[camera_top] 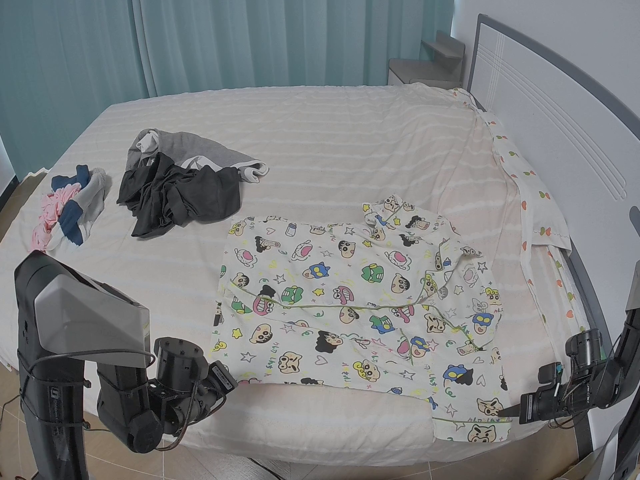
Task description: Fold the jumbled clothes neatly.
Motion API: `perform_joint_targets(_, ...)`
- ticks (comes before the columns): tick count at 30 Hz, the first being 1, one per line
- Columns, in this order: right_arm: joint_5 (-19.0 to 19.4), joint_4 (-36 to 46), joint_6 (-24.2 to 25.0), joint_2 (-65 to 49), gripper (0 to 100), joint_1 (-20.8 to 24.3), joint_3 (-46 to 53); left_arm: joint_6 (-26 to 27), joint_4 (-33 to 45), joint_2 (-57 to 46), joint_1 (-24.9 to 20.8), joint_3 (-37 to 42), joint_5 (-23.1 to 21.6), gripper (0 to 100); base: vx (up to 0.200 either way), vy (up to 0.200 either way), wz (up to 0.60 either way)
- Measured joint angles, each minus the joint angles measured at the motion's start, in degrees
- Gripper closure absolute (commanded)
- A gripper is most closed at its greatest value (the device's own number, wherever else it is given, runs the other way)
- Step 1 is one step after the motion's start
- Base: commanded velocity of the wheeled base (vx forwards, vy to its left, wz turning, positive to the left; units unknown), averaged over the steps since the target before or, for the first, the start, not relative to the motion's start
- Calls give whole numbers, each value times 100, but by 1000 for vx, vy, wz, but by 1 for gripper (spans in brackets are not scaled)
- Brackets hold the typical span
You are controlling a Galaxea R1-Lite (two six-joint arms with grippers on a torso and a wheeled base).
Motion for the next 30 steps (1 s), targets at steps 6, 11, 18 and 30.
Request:
perform_joint_targets(6,-50,-2,-191,89,100,0,100,-39,-12,-162,-1,439,-116,100,0,0,0)
perform_joint_targets(11,-160,-10,-438,196,100,0,144,-132,-4,-210,-12,814,-274,100,0,0,0)
perform_joint_targets(18,-283,-177,-467,336,100,0,174,-280,-6,-217,-34,913,-312,100,0,0,0)
perform_joint_targets(30,-383,-1195,-432,758,0,11,328,-441,-379,-179,-54,946,-299,0,0,0,0)
